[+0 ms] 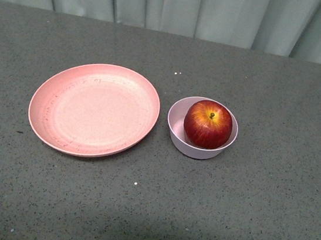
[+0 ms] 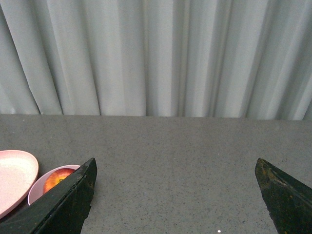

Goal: Move apple from plate to bowl

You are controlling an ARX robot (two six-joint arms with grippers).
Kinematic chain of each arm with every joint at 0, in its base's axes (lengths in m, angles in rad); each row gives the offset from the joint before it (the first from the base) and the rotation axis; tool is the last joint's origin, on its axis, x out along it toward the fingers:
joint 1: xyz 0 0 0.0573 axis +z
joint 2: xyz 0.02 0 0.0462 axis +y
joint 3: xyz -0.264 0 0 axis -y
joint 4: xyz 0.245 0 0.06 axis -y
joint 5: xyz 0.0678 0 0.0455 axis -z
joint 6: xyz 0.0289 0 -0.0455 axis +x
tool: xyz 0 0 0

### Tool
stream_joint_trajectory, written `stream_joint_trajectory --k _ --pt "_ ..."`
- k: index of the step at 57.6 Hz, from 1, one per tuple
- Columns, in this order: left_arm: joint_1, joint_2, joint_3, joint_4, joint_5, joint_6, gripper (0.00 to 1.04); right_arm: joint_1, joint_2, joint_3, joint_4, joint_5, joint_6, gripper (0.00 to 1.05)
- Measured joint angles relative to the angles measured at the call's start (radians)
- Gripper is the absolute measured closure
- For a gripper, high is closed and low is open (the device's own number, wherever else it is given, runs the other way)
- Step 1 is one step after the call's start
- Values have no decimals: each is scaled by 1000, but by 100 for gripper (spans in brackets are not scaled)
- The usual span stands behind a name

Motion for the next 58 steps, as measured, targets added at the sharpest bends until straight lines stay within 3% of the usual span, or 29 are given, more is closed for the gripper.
stream_joint_trajectory --k 20,58 --pt "0 0 0 0 0 1 5 0 0 0 0 0 0 9" --pt "0 0 0 0 0 3 7 0 0 0 0 0 0 9"
